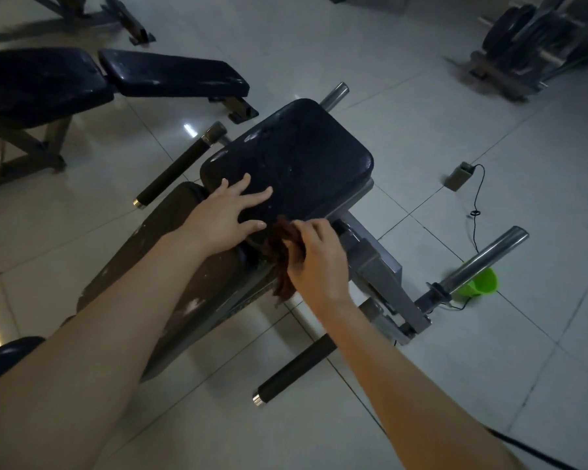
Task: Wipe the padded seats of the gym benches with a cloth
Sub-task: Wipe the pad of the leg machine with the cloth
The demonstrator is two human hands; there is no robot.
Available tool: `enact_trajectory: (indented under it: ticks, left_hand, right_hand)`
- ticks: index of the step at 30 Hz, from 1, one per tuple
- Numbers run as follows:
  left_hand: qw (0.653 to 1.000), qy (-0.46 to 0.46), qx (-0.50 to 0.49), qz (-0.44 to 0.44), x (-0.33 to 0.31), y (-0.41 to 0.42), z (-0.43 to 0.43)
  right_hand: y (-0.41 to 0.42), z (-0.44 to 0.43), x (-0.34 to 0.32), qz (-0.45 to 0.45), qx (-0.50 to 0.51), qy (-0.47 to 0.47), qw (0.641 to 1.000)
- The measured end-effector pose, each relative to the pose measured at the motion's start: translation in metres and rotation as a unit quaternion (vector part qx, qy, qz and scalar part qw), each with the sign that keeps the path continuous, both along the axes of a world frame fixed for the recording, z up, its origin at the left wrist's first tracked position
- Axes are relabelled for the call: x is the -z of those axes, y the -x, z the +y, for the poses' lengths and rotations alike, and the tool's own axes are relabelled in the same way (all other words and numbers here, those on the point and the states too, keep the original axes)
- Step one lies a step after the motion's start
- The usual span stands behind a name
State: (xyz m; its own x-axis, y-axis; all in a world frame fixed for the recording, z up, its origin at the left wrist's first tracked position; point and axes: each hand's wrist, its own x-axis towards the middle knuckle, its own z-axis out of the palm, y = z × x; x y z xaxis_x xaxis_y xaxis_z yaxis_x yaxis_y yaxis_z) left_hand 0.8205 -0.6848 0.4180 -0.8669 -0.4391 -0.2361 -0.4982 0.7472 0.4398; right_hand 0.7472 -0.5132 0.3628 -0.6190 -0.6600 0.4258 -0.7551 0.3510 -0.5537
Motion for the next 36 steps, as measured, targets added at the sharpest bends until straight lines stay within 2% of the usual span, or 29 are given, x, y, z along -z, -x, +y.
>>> enact_trajectory:
  ticks: [2,5,11,14,16,19,22,24,26,31,34,36]
  left_hand:
    - [1.000,-0.001,0.005,0.003,0.000,-0.001,0.000]
    - [1.000,-0.010,0.004,0.005,0.001,-0.003,0.003]
    - [1.000,-0.028,0.002,0.004,0.003,-0.003,0.006]
    - [0.999,-0.037,0.006,0.002,0.002,-0.003,0.002]
    - [0.999,-0.038,0.007,0.012,0.004,-0.003,-0.001]
    - [0.999,-0.036,0.000,0.031,0.007,-0.002,-0.002]
    - [0.997,-0.057,-0.005,0.051,0.009,-0.005,0.001]
    - [0.996,-0.070,-0.009,0.059,0.008,-0.007,0.001]
    - [0.995,-0.076,-0.012,0.059,0.007,-0.007,-0.002]
    - [0.995,-0.076,-0.011,0.060,0.005,-0.006,-0.005]
    - [0.996,-0.076,-0.010,0.051,0.003,-0.003,-0.006]
    - [0.997,-0.071,-0.007,0.040,0.000,-0.003,-0.006]
  right_hand:
    - [0.024,0.002,-0.009,-0.003,0.036,-0.010,0.999]
    - [0.064,-0.004,-0.023,-0.082,0.181,0.020,0.980]
    - [0.061,-0.018,-0.024,-0.147,0.259,0.091,0.950]
    - [0.044,-0.022,-0.026,-0.078,0.199,0.072,0.974]
    - [0.034,-0.028,-0.023,0.015,0.086,0.025,0.996]
    - [0.036,-0.034,-0.017,0.084,-0.043,-0.004,0.995]
    - [0.063,-0.040,-0.021,0.131,-0.059,-0.027,0.989]
    - [0.085,-0.050,-0.028,0.156,-0.025,-0.057,0.986]
    - [0.106,-0.066,-0.040,0.136,0.032,-0.074,0.987]
    - [0.172,-0.096,-0.075,-0.030,0.204,-0.051,0.977]
    - [0.181,-0.103,-0.082,-0.065,0.186,-0.046,0.979]
    - [0.159,-0.098,-0.076,-0.047,0.136,-0.045,0.988]
